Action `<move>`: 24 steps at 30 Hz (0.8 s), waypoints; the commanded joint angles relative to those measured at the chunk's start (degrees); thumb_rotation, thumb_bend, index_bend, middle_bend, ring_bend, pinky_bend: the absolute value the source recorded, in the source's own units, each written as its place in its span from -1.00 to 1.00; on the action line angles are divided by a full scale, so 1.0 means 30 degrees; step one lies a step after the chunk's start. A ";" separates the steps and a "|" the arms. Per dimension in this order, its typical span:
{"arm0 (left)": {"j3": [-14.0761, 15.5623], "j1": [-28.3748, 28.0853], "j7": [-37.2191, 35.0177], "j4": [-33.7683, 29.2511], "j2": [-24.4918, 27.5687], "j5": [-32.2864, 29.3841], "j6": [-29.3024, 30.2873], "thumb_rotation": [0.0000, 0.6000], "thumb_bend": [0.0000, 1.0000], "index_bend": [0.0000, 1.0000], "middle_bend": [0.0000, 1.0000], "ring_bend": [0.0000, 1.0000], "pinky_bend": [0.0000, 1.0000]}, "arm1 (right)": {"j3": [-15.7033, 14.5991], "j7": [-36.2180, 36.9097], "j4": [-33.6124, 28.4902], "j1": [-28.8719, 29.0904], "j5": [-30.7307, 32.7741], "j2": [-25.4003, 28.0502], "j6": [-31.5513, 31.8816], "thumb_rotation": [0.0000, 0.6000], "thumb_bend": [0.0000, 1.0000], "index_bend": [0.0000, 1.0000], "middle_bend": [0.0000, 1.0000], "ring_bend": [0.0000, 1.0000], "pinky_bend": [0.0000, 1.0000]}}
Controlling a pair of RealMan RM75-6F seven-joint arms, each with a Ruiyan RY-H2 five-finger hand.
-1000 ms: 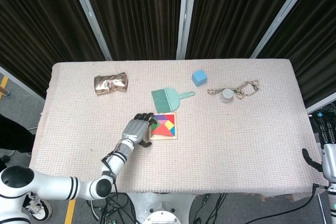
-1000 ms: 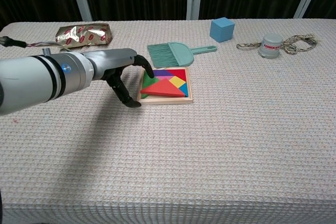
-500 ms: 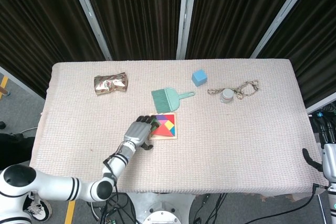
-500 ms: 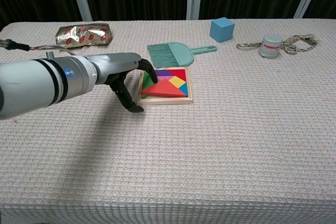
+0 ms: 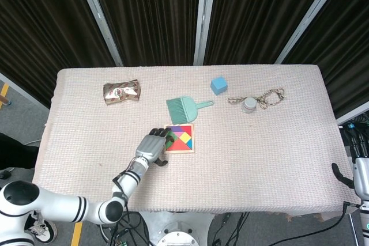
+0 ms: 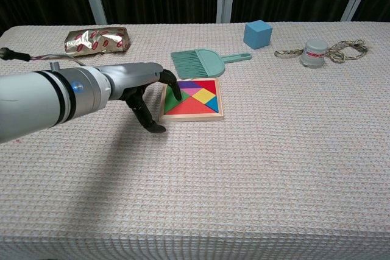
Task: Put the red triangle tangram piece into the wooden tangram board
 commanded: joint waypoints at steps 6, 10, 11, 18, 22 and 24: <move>-0.0013 0.0116 -0.0077 -0.0363 0.0265 0.0280 0.0326 1.00 -0.56 -0.48 -0.97 -1.00 -0.94 | 0.0010 -0.0027 -0.0022 -0.0003 -0.0040 0.0013 0.0057 1.00 -0.54 -1.00 -1.00 -1.00 -1.00; 0.0109 0.0719 -0.0421 -0.1382 0.1154 0.1591 0.1491 1.00 -0.56 -0.51 -0.97 -1.00 -0.94 | -0.0030 -0.0131 -0.0100 0.0036 -0.0150 0.0026 0.0039 1.00 -0.54 -1.00 -1.00 -1.00 -1.00; 0.0251 0.1006 -0.0569 -0.1670 0.1474 0.2214 0.1976 1.00 -0.56 -0.52 -0.97 -1.00 -0.94 | -0.0051 -0.0173 -0.0120 0.0048 -0.0190 0.0030 0.0028 1.00 -0.54 -1.00 -1.00 -1.00 -1.00; 0.2986 0.4576 -0.2655 -0.2541 0.5247 0.9699 0.6845 1.00 -0.56 -0.64 -0.94 -1.00 -0.93 | -0.0134 -0.0497 -0.0308 0.0186 -0.0444 -0.0002 -0.0047 1.00 -0.54 -1.00 -1.00 -1.00 -1.00; 0.4469 0.6956 -0.4059 -0.2744 0.8070 1.1033 0.8532 1.00 -0.56 -0.67 -0.94 -1.00 -0.93 | -0.0174 -0.0815 -0.0557 0.0302 -0.0668 -0.0019 -0.0048 1.00 -0.54 -1.00 -1.00 -1.00 -1.00; 0.4974 0.7849 -0.5092 -0.2736 0.9064 1.1419 0.8807 1.00 -0.56 -0.69 -0.94 -1.00 -0.93 | -0.0217 -0.0964 -0.0654 0.0351 -0.0717 -0.0056 -0.0120 1.00 -0.55 -1.00 -1.00 -1.00 -1.00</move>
